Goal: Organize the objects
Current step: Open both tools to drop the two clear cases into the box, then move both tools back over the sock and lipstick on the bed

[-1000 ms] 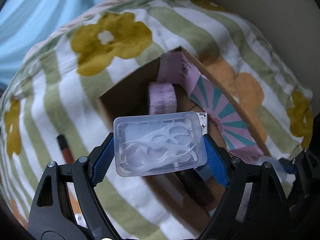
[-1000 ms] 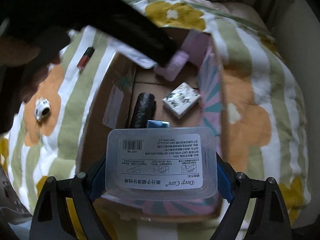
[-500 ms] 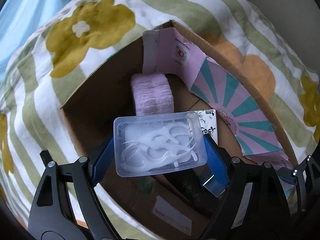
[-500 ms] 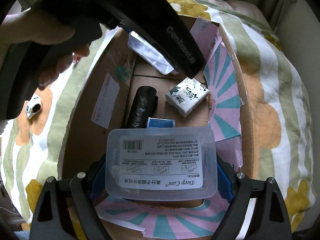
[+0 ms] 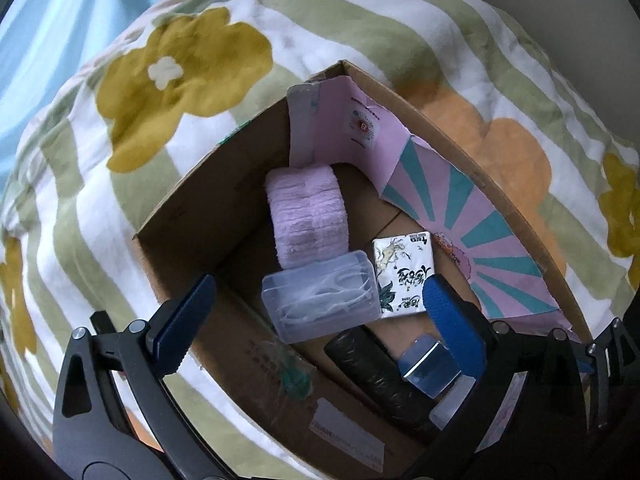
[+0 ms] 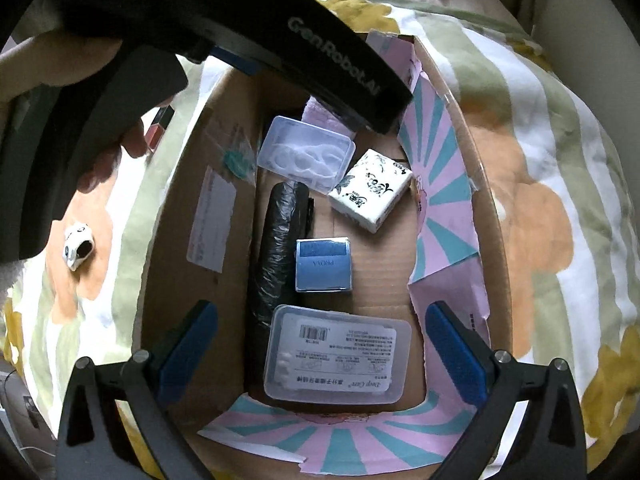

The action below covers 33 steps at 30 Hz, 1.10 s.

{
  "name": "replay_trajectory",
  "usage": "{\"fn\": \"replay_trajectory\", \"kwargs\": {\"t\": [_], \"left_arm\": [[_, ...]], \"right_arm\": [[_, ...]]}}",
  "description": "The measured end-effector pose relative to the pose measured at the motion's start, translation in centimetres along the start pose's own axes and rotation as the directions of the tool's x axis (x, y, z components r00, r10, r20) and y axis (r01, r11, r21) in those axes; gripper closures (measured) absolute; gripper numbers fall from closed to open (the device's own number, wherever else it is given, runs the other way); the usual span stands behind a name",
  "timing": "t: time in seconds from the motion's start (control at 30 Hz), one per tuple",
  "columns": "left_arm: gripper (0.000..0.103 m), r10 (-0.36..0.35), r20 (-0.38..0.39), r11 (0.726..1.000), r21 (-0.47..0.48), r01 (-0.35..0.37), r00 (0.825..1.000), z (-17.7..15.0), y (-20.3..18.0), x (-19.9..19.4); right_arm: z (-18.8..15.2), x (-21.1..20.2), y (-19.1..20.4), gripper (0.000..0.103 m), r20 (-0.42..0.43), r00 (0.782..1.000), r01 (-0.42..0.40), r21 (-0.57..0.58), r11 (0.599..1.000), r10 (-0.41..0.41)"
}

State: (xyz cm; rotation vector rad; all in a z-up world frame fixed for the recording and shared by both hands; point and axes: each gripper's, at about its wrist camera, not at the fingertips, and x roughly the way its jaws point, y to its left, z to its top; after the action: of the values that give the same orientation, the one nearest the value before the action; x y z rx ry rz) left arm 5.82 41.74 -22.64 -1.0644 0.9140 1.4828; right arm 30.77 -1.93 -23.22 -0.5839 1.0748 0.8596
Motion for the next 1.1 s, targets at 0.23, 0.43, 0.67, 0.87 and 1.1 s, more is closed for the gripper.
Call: {"fn": "replay_trajectory", "kwargs": {"t": [0.23,0.43,0.67,0.87,1.1], "left_arm": [[0.000,-0.001,0.011,1.000,-0.015,0.001,1.000,-0.4,0.2,-1.0],[0.000,0.003,0.034,0.999,-0.043,-0.001,0.999,-1.5,0.6,-3.3],[0.000,0.030,0.088,0.996,-0.083,-0.022,0.996,-3.9,1.1,-8.6],[0.000,0.054,0.135,0.984,-0.176,-0.030,0.989,-7.3,2.9,-14.6],[0.000,0.110,0.184,0.962,-0.268,-0.058,0.977,-12.7,5.7,-21.4]], "right_arm": [[0.0,-1.0,-0.4,0.000,0.006,1.000,-0.003,0.020,1.000,0.003],[0.4,-2.9,0.0,0.000,0.029,1.000,-0.004,0.005,1.000,0.004],[0.4,-7.3,1.5,0.000,0.085,0.996,-0.005,-0.041,0.999,0.009],[0.5,-11.8,3.9,0.000,0.139,0.990,0.004,-0.077,0.997,0.007],[1.3,-16.4,8.0,0.000,0.182,0.983,-0.005,-0.089,0.996,0.021]]}}
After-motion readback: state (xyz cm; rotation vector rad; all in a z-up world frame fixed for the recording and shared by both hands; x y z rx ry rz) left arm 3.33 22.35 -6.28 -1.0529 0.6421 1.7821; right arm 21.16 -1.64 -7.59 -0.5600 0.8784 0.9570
